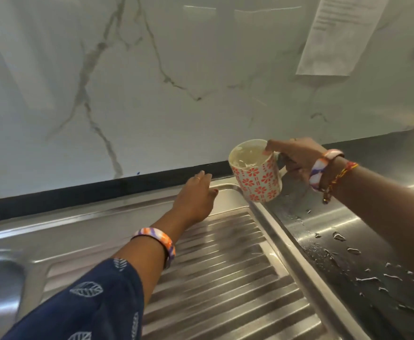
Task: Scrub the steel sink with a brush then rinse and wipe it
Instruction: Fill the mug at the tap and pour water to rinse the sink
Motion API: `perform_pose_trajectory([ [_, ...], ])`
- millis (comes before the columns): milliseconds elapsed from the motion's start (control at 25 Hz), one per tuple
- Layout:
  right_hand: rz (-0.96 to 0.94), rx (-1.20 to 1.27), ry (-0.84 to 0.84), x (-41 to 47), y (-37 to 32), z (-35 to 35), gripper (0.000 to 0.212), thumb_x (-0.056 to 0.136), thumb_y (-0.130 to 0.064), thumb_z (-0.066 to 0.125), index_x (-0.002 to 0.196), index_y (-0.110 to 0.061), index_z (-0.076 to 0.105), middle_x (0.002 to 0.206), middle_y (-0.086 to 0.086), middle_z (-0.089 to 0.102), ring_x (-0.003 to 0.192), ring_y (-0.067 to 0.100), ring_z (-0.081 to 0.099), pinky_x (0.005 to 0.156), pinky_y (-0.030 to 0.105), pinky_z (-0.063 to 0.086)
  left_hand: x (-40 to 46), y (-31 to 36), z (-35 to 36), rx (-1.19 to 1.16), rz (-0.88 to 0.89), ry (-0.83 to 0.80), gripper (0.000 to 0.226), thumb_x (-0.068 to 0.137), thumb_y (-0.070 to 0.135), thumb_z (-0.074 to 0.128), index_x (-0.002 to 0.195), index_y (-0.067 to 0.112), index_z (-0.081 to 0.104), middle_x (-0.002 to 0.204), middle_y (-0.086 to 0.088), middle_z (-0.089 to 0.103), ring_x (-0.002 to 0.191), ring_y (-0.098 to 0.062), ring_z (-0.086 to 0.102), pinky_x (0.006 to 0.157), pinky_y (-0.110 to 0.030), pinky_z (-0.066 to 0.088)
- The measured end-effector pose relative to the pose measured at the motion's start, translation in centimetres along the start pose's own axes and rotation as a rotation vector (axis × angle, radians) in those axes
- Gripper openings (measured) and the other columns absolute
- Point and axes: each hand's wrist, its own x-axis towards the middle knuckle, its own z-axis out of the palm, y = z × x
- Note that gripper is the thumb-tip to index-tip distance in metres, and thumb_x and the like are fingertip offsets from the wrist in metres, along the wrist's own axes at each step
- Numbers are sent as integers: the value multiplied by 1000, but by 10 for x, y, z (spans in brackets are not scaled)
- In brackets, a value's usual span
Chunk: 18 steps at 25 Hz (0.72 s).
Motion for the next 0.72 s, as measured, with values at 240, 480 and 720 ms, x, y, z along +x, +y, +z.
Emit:
perform_pose_trajectory([
  [240, -169, -404, -4, 43, 10, 2, 36, 72, -19, 72, 48, -13, 46, 45, 1, 40, 46, 14, 29, 37, 16, 22, 20, -10, 34, -6, 32, -55, 44, 102, 24, 31, 144, 13, 34, 155, -10, 25, 144, -25, 20, 116, -34, 18],
  [480, -281, -567, -128, 47, 13, 26, 39, 73, -24, 72, 44, -14, 48, 34, -7, 38, 44, 13, 33, 42, 20, 25, -26, -32, 26, 226, -227, -211, 57, 101, 38, 28, 150, 9, 17, 159, -13, -3, 147, -29, -5, 120, -42, 9],
  [720, -36, -75, -242, 56, 18, 18, 20, 76, -18, 68, 64, -12, 53, 62, 4, 48, 40, 9, 25, 40, 15, 20, -19, 1, 20, 216, -106, -136, 63, 100, 41, 29, 150, 5, 14, 158, -15, 2, 147, -27, -4, 121, -39, 7],
])
